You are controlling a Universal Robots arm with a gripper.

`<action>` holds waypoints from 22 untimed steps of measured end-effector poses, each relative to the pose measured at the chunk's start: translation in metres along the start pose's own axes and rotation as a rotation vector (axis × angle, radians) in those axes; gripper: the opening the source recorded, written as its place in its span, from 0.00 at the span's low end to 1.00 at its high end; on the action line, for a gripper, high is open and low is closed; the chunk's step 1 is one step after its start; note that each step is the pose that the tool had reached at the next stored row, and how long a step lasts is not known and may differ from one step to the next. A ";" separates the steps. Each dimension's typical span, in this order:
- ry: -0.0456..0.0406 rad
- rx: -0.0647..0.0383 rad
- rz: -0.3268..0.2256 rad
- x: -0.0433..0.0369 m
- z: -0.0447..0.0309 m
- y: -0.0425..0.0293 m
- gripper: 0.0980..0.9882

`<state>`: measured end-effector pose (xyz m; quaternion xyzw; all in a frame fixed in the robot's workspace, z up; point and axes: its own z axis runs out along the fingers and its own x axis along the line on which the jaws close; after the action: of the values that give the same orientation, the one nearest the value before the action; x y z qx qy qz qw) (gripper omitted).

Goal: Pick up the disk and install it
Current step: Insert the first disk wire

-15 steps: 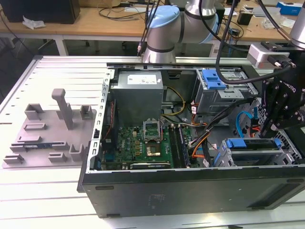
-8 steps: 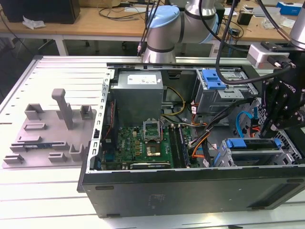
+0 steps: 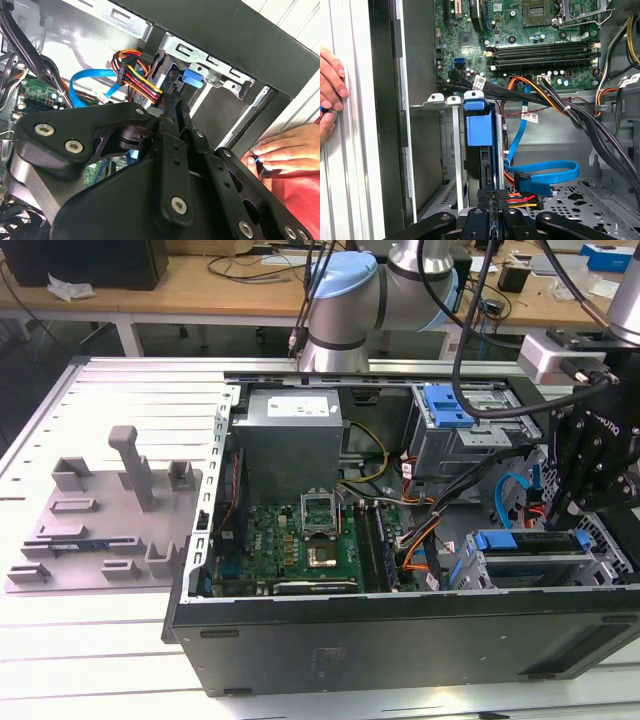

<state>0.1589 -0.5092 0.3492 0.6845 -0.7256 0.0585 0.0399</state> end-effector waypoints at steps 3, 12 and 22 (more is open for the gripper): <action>0.0000 0.000 0.000 -0.0001 0.0009 0.0000 0.08; -0.0001 0.000 0.000 -0.0004 0.0030 0.0001 0.08; 0.0000 0.000 0.000 -0.0006 0.0050 -0.0003 0.08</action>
<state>0.1593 -0.5093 0.3442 0.6845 -0.7256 0.0585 0.0398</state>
